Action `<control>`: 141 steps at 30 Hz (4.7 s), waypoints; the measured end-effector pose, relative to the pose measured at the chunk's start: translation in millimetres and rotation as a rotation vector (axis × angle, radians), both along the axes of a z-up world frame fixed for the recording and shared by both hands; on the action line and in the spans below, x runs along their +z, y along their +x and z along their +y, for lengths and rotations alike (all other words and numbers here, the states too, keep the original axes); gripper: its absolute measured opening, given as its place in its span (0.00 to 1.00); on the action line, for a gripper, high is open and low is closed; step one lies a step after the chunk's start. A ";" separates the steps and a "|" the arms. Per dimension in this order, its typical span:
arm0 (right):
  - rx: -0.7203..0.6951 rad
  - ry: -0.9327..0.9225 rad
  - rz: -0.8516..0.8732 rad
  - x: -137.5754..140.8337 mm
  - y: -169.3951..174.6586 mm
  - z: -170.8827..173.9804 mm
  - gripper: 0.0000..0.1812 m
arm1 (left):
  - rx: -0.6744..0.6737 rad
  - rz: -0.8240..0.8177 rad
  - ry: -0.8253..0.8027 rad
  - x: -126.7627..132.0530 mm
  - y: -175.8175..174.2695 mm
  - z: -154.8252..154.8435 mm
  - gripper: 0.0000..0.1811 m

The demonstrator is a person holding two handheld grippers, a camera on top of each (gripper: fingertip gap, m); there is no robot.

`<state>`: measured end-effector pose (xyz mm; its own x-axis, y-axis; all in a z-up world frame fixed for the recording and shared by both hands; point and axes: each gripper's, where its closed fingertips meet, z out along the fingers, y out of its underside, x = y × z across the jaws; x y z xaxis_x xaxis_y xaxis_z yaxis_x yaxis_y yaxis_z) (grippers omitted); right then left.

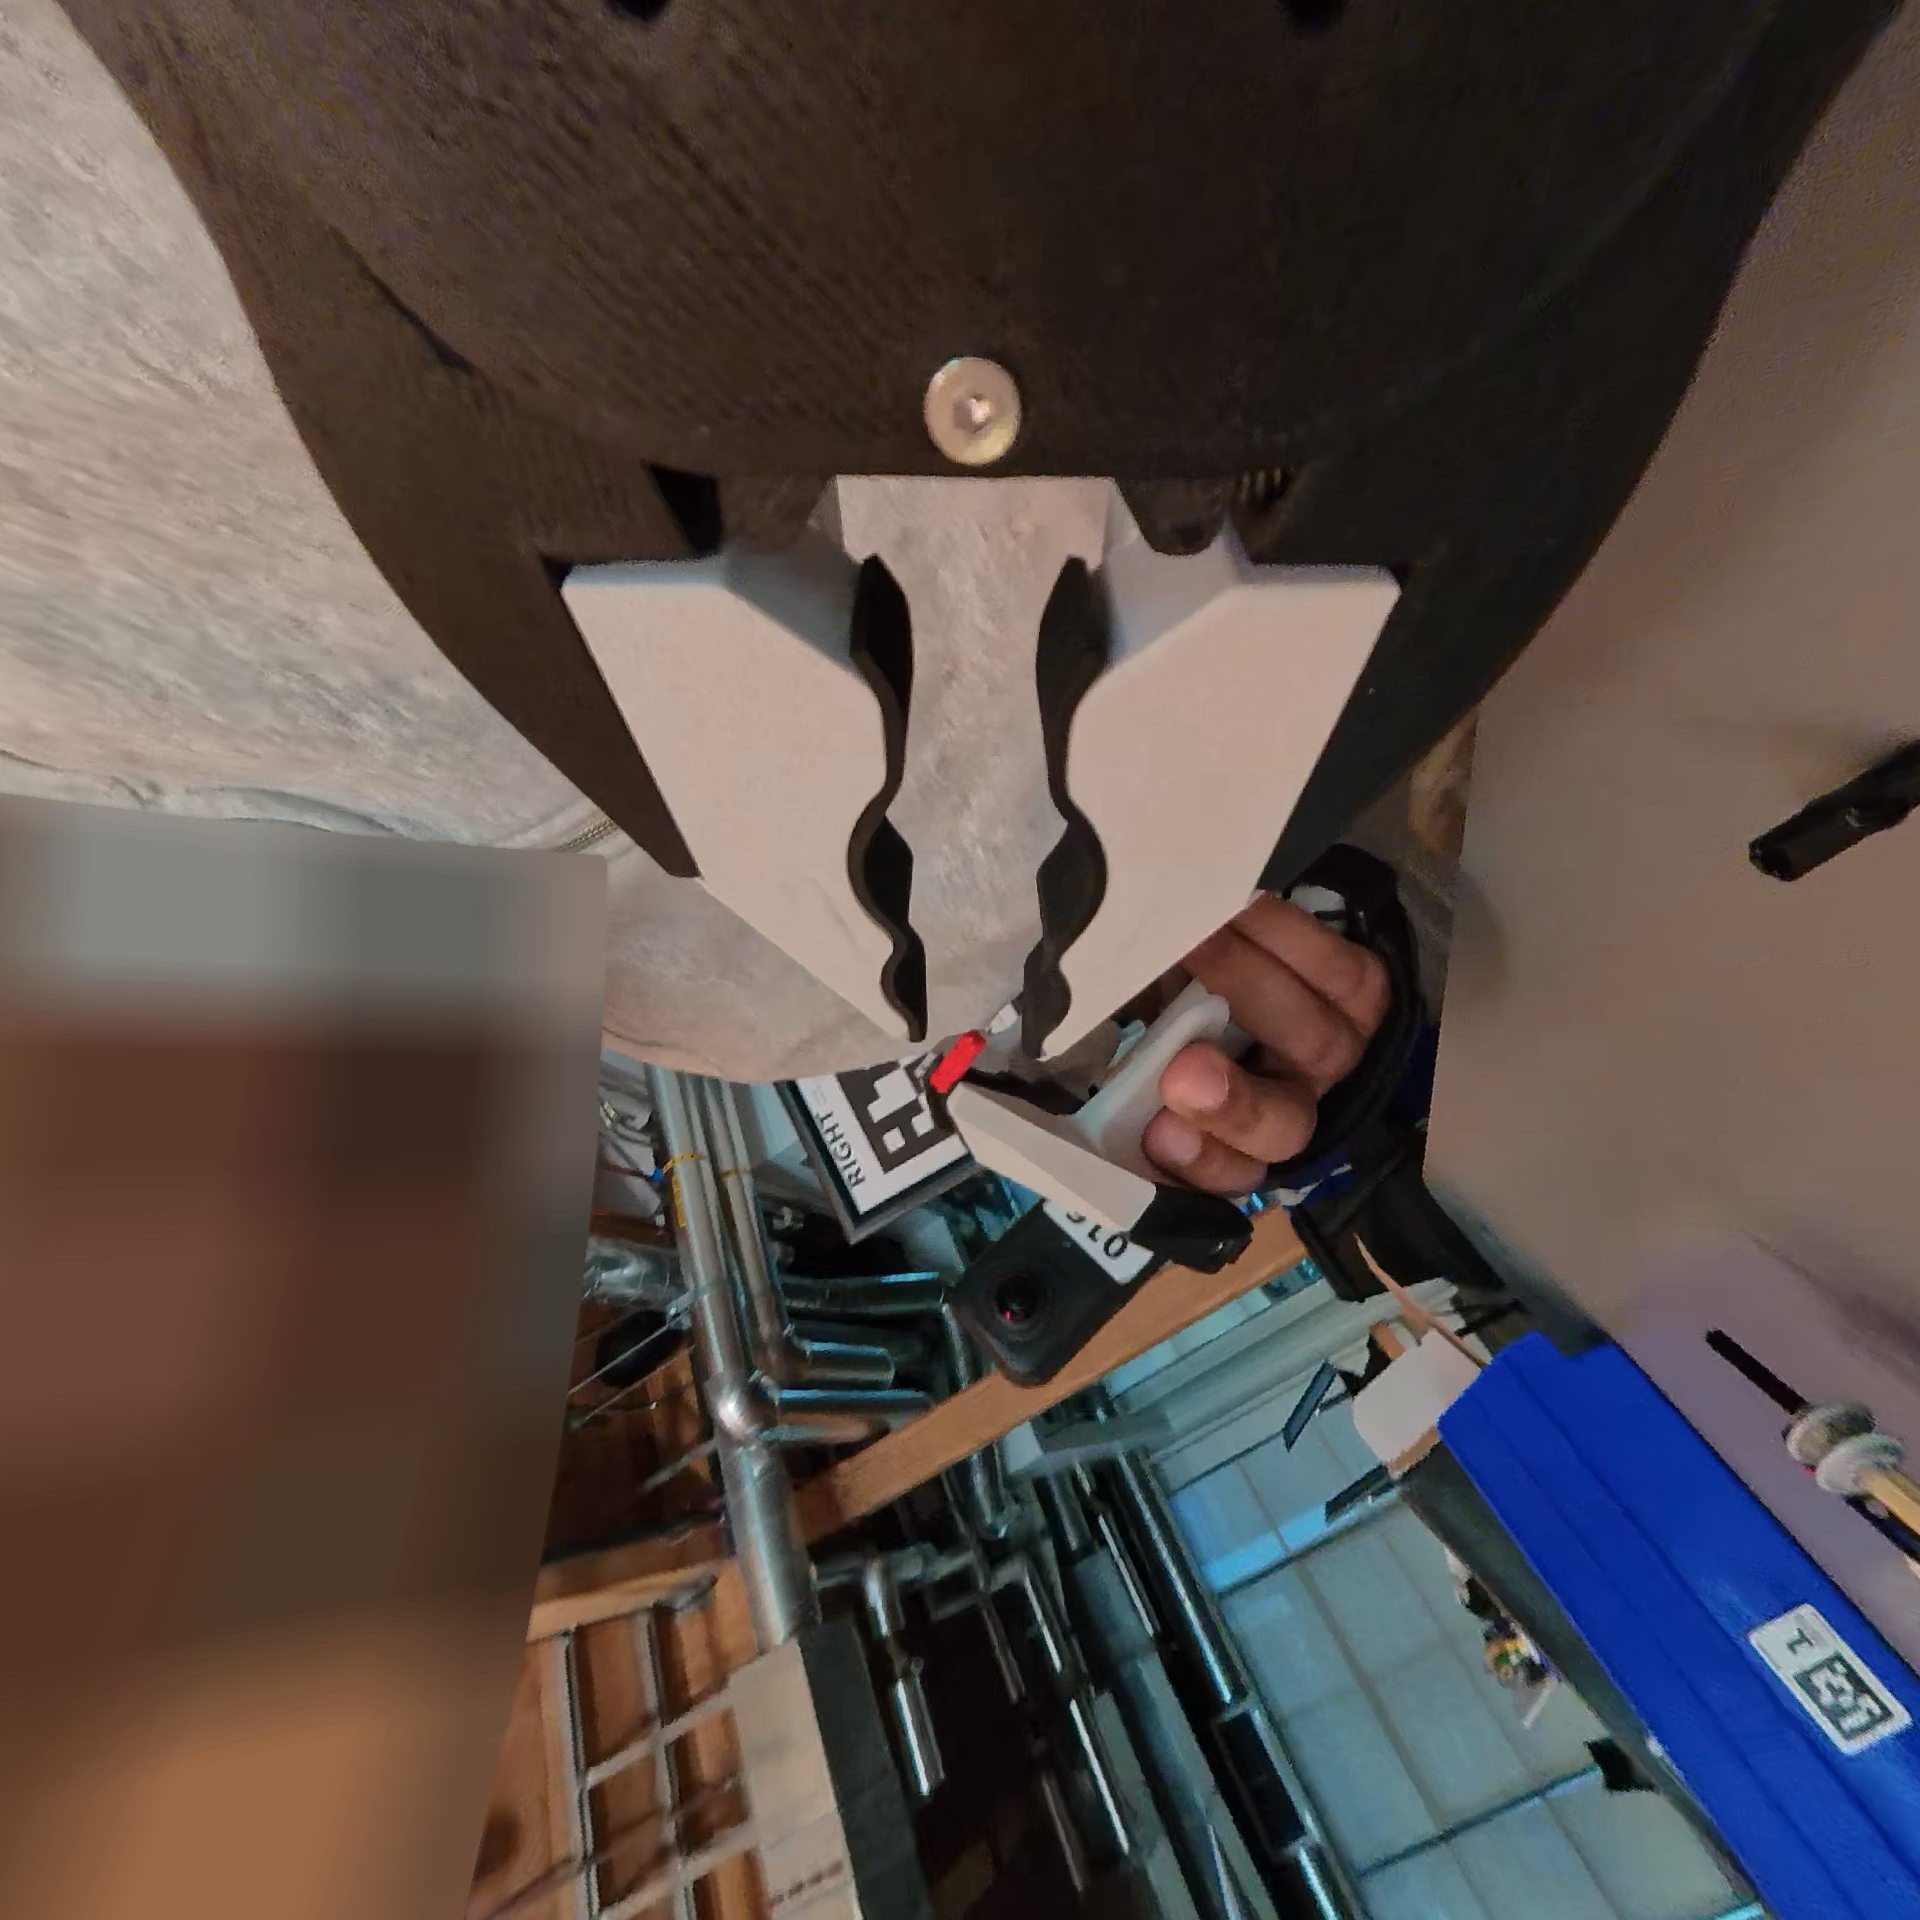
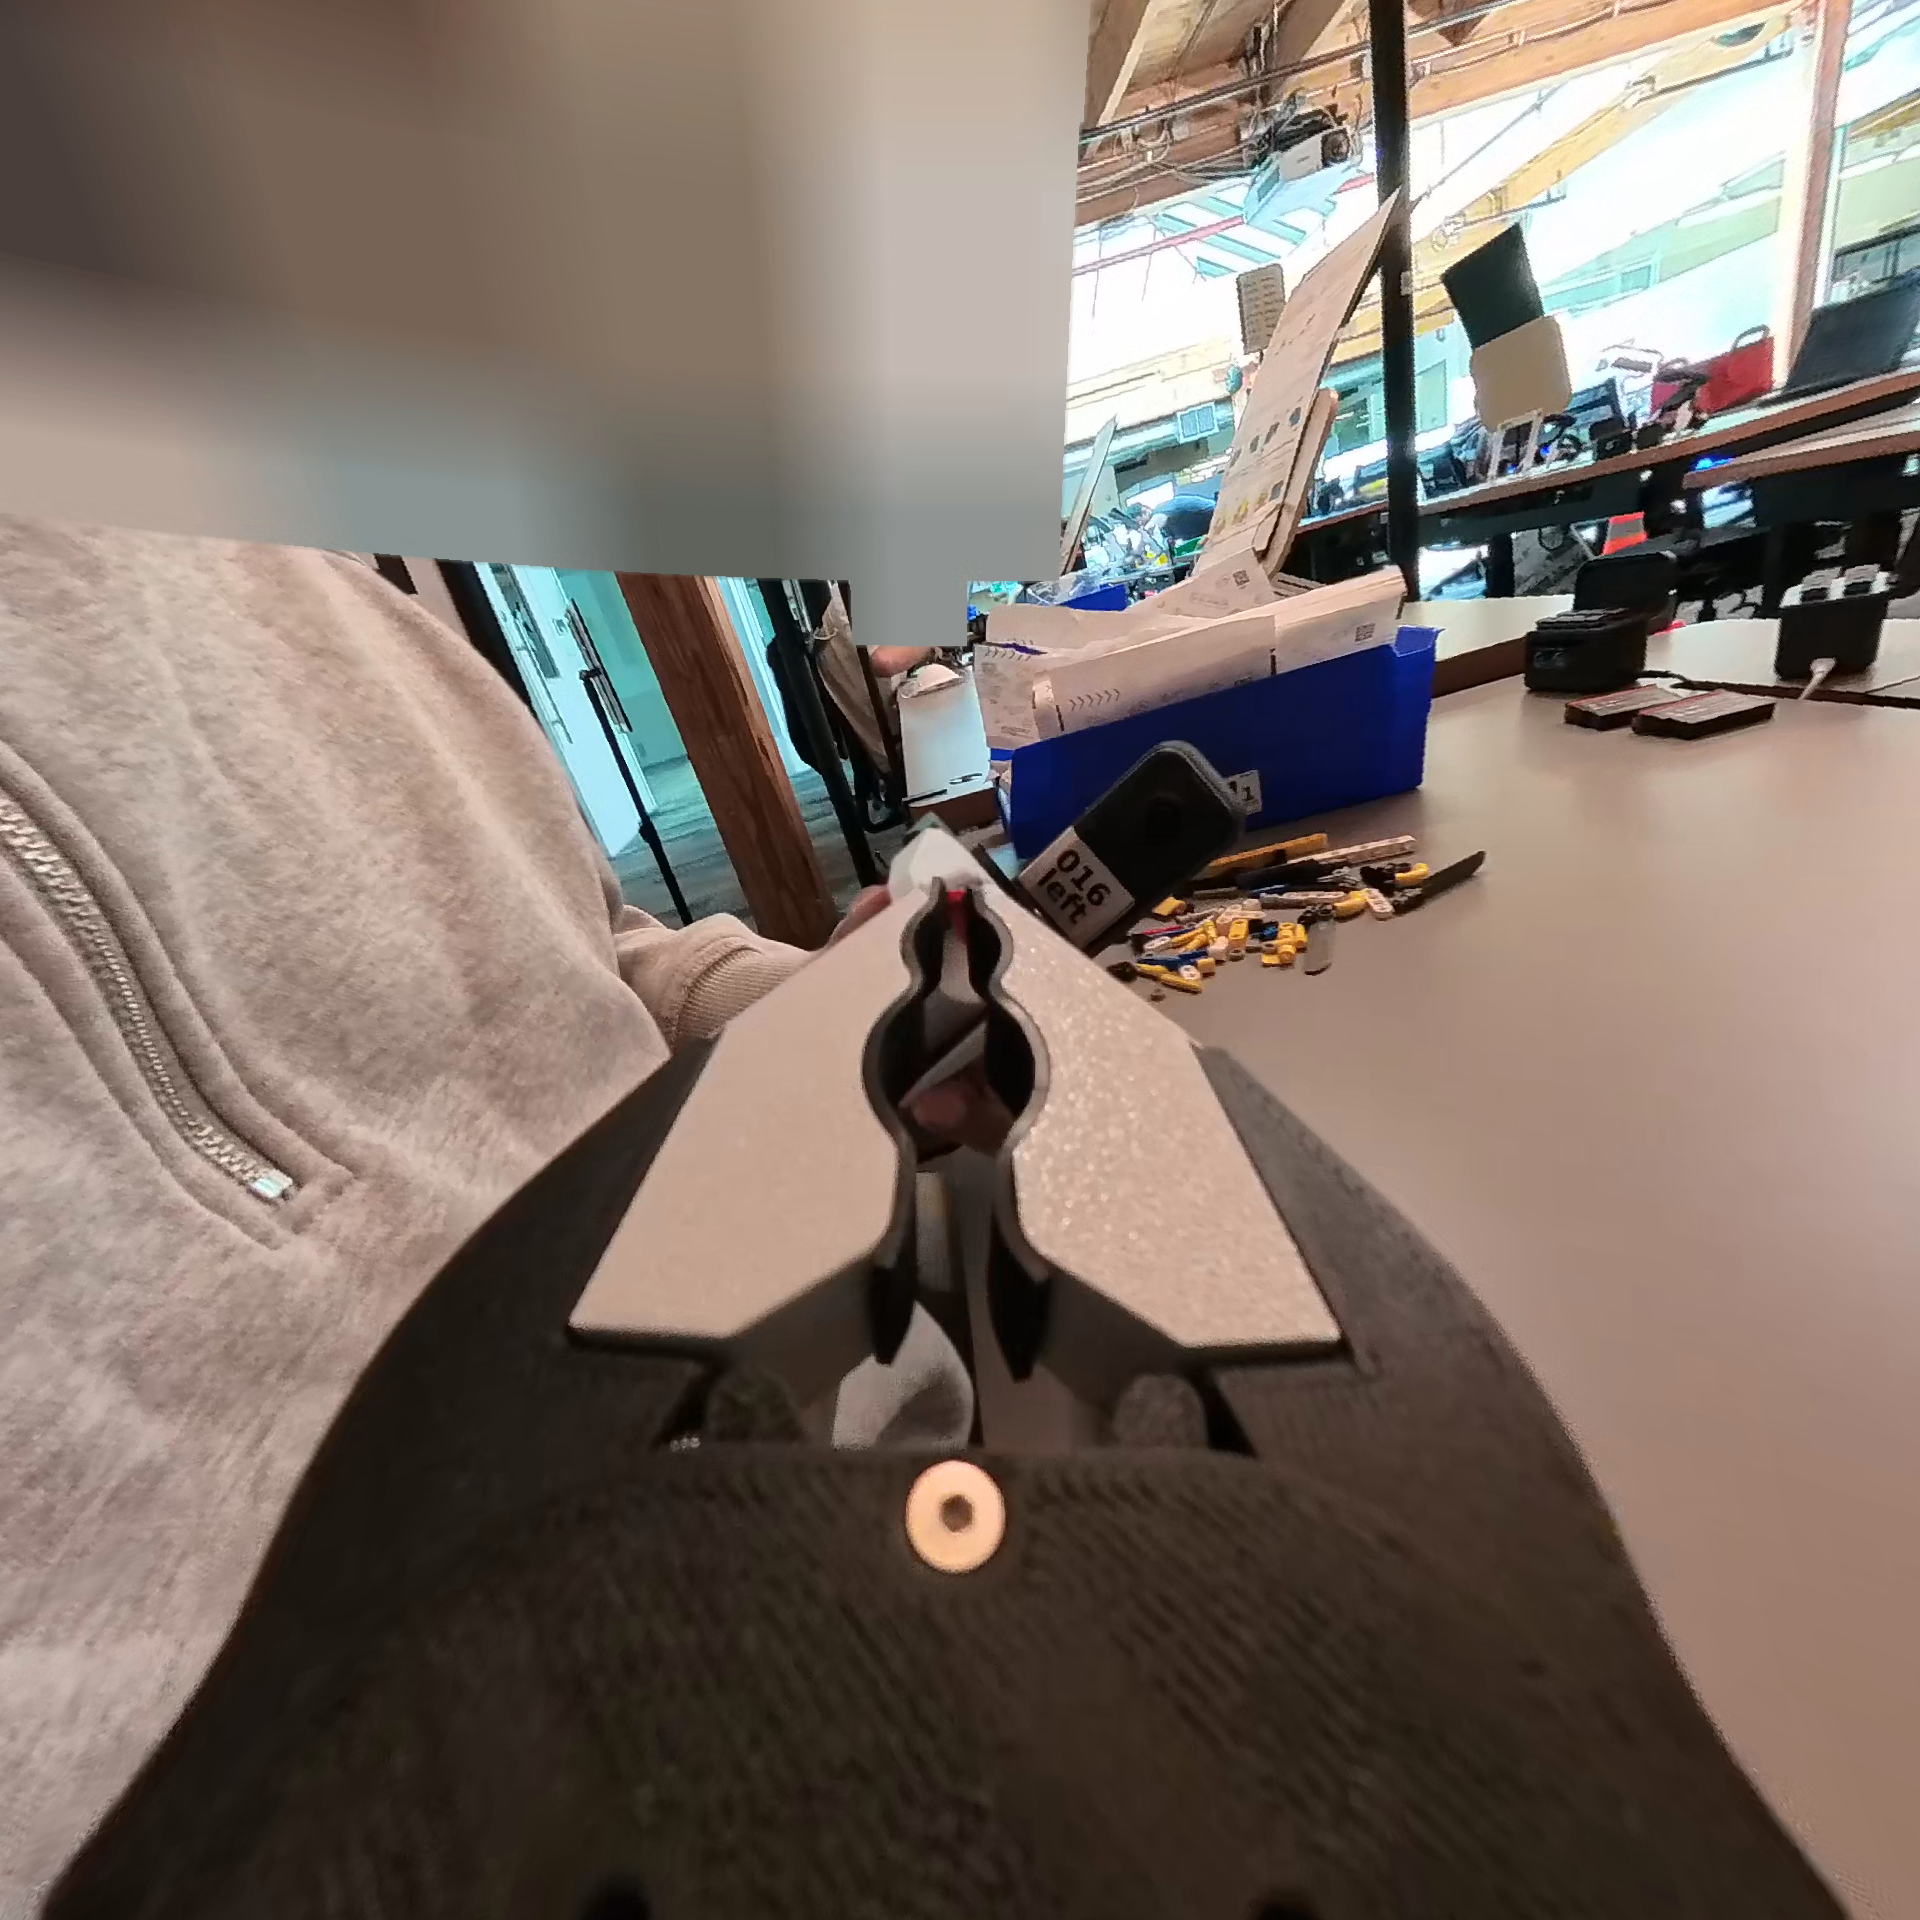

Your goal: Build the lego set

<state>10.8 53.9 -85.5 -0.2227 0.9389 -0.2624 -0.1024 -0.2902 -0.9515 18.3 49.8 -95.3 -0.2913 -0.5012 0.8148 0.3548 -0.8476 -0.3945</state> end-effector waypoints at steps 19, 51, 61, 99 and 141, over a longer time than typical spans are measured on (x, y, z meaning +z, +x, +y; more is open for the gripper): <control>0.039 -0.095 -0.023 -15.5 -0.6 9.4 0.01 | 0.048 0.026 -0.005 -9.0 -6.3 10.9 0.02; 0.050 -0.156 -0.147 -31.4 -4.6 16.1 0.01 | 0.241 0.352 0.233 -23.3 -4.1 18.5 0.01; -0.081 -0.177 -0.407 -47.4 1.3 45.4 0.01 | 0.436 0.570 0.165 -47.5 -11.2 29.2 0.13; -0.051 0.326 -1.436 -123.1 -10.2 40.0 0.02 | 0.592 0.614 -0.153 -82.9 -92.6 33.0 0.05; 0.043 0.114 -0.807 -58.9 -43.8 18.5 0.02 | 0.485 0.463 -0.087 -60.8 -74.0 22.0 0.22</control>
